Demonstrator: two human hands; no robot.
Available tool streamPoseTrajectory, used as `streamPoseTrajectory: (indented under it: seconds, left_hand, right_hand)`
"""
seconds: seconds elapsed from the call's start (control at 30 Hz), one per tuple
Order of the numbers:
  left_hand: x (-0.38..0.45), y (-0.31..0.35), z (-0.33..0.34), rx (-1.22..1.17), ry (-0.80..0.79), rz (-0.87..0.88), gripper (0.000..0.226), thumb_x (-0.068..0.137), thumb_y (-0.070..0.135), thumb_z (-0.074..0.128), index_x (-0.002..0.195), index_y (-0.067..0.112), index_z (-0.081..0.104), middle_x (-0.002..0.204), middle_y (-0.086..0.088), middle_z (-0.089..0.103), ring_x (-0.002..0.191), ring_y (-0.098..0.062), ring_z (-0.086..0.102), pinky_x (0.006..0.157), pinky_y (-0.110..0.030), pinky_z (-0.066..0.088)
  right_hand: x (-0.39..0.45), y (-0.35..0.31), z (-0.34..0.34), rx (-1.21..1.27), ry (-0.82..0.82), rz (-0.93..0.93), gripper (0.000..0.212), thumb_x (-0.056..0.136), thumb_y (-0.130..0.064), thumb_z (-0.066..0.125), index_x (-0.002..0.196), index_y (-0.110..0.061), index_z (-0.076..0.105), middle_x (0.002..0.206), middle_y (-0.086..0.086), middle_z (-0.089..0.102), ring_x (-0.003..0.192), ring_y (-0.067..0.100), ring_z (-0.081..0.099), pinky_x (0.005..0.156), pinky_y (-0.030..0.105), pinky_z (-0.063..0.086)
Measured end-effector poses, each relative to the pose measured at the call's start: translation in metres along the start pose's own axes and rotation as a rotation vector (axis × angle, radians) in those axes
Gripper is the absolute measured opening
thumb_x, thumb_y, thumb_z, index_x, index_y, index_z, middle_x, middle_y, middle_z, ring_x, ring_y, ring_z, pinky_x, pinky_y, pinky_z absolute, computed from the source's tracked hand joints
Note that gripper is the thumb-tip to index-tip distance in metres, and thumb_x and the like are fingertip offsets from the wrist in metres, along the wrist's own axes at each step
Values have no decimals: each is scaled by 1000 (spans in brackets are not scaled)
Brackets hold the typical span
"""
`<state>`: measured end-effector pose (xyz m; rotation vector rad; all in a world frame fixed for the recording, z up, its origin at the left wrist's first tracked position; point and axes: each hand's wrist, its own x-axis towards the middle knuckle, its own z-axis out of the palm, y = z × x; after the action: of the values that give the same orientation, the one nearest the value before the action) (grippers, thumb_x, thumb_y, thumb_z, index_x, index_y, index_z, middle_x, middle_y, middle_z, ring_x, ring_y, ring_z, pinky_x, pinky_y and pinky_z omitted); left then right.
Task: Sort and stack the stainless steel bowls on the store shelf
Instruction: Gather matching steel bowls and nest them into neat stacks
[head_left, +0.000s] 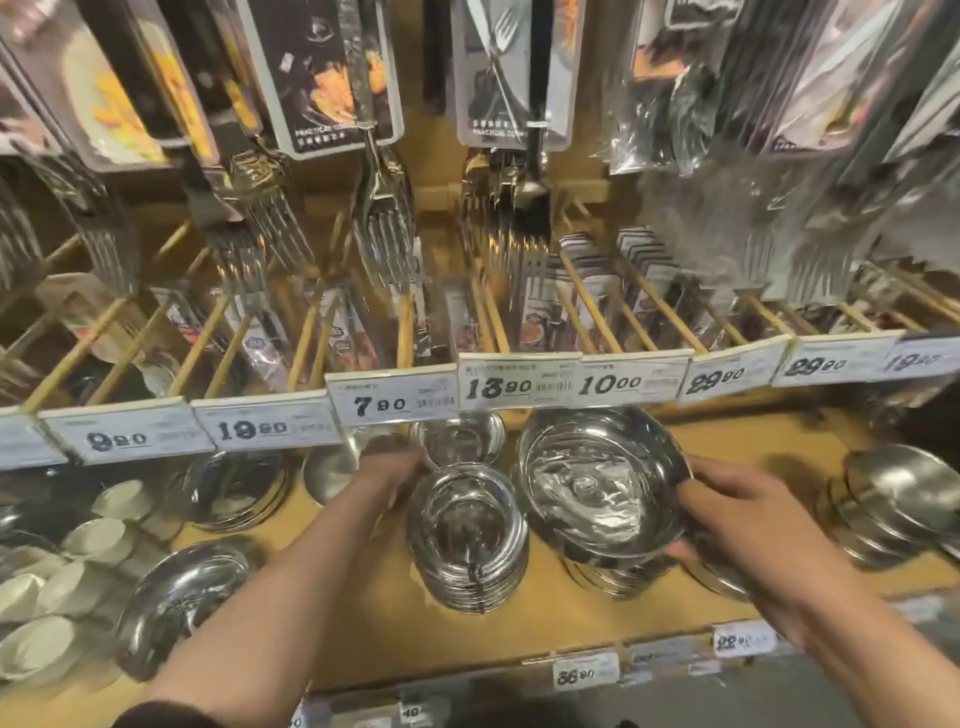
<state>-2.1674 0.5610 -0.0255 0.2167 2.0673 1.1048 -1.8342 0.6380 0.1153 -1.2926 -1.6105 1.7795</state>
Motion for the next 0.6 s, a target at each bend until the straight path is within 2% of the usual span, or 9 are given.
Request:
streamPoseTrajectory:
  seconds: [0.1,0.13,0.2,0.27,0.4,0.43,0.47,0.53,0.6]
  left_hand:
    - [2,2,2,52,11,34,7,89,4,69,85,1,73,89,-15,76,86,-30,73,87,-44,60]
    - [3,3,2,40,2,28,17,94,7,65,78,2,71,84,-14,75,80,-29,71,82,-38,60]
    - [3,5,2,10,-33,-10,37,103,14,52,67,8,60,66,-6,66,65,-19,59,65,-24,51]
    - [2,7,-2,11,-77,-34,37,104,17,45,69,13,53,55,2,59,59,-11,48,55,-19,42]
    - [3,7,-21,4,-15,41,17,99,7,52,84,15,56,76,-2,56,55,-9,52,44,-19,45]
    - [2,5,-27,-3,25,82,10,97,5,53,93,13,58,80,-5,59,57,-11,56,48,-23,51]
    - [-1,3,-35,-14,78,112,11,95,4,55,100,12,60,87,-10,63,65,-17,64,57,-31,60]
    - [-6,0,-49,1,191,161,20,93,7,59,112,7,64,108,-18,69,97,-33,69,83,-52,61]
    - [-14,-6,-63,-21,286,114,31,92,6,63,123,4,65,122,-20,68,111,-36,67,91,-50,59]
  right_hand:
    - [7,1,6,-10,-10,7,40,95,2,55,93,-27,82,98,12,79,91,27,76,75,38,64]
    - [10,2,7,-19,-5,8,41,95,2,56,93,-29,82,97,11,79,90,26,76,75,39,64]
    - [14,4,10,-32,-9,6,42,94,3,56,94,-30,82,95,7,80,87,20,76,66,33,65]
    - [18,5,13,-30,-32,11,40,93,2,57,97,-28,82,96,6,80,84,15,76,58,24,60]
    - [28,7,21,-17,-77,39,36,94,2,58,96,-25,82,96,6,80,88,19,77,60,24,60]
    - [29,6,23,-22,-96,45,35,94,1,58,95,-26,82,95,7,80,87,20,77,59,24,60]
    - [31,6,25,-30,-119,47,35,95,-1,59,93,-27,82,94,7,80,87,22,77,60,26,61]
    - [33,3,30,-43,-166,53,35,95,-2,60,89,-28,82,94,11,79,87,26,77,67,32,64]
    - [36,3,34,-70,-189,60,34,95,-3,61,86,-28,82,90,14,79,83,29,76,78,39,60]
